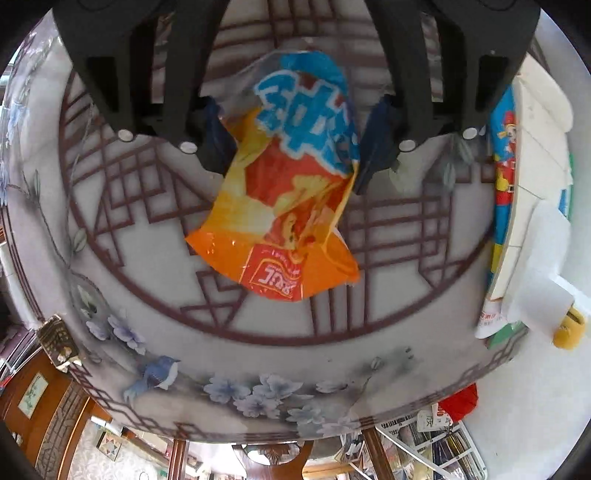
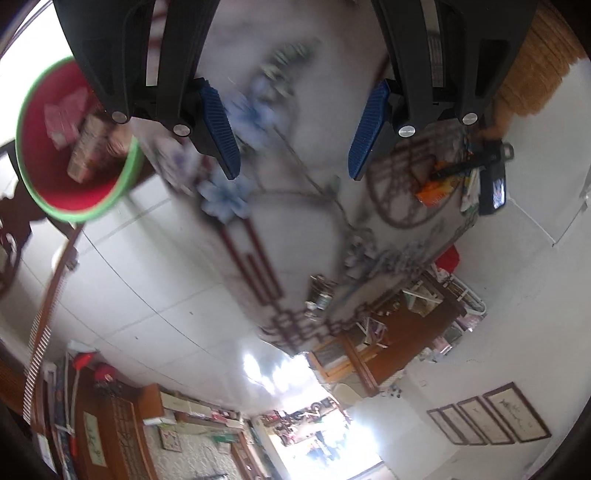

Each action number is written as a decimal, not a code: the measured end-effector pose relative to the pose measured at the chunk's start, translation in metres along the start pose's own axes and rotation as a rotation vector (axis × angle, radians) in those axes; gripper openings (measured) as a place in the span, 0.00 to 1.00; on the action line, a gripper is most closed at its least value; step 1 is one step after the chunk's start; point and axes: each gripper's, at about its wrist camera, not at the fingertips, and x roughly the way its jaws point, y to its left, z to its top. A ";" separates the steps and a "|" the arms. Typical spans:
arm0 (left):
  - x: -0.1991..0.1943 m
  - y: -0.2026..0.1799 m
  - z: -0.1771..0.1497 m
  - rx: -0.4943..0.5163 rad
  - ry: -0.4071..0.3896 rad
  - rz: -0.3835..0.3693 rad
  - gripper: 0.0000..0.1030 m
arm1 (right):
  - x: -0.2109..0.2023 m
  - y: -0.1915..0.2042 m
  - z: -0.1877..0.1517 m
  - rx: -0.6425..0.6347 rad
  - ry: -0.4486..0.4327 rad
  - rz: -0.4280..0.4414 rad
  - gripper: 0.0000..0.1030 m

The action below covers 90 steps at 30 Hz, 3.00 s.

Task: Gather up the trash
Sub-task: 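Grasp the brown chocolate bar wrapper with the right tool, then carry the chip bag in the left tool and chocolate wrapper in the right to the bin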

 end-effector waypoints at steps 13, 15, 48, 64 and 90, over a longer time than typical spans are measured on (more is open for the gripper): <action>-0.092 0.006 -0.121 -0.161 -0.153 -0.235 0.49 | 0.170 0.059 0.140 -0.021 0.024 -0.167 0.63; -0.101 0.005 -0.138 -0.174 -0.166 -0.228 0.49 | 0.205 0.054 0.151 -0.011 0.066 -0.232 0.63; -0.107 -0.011 -0.159 -0.224 -0.145 -0.243 0.50 | 0.070 0.096 -0.078 -0.246 0.207 0.047 0.18; -0.169 -0.066 -0.176 -0.126 -0.253 -0.285 0.50 | -0.004 0.078 -0.098 -0.223 0.077 0.056 0.18; -0.208 -0.187 -0.166 0.069 -0.299 -0.382 0.50 | -0.077 -0.023 -0.088 -0.058 -0.047 -0.032 0.18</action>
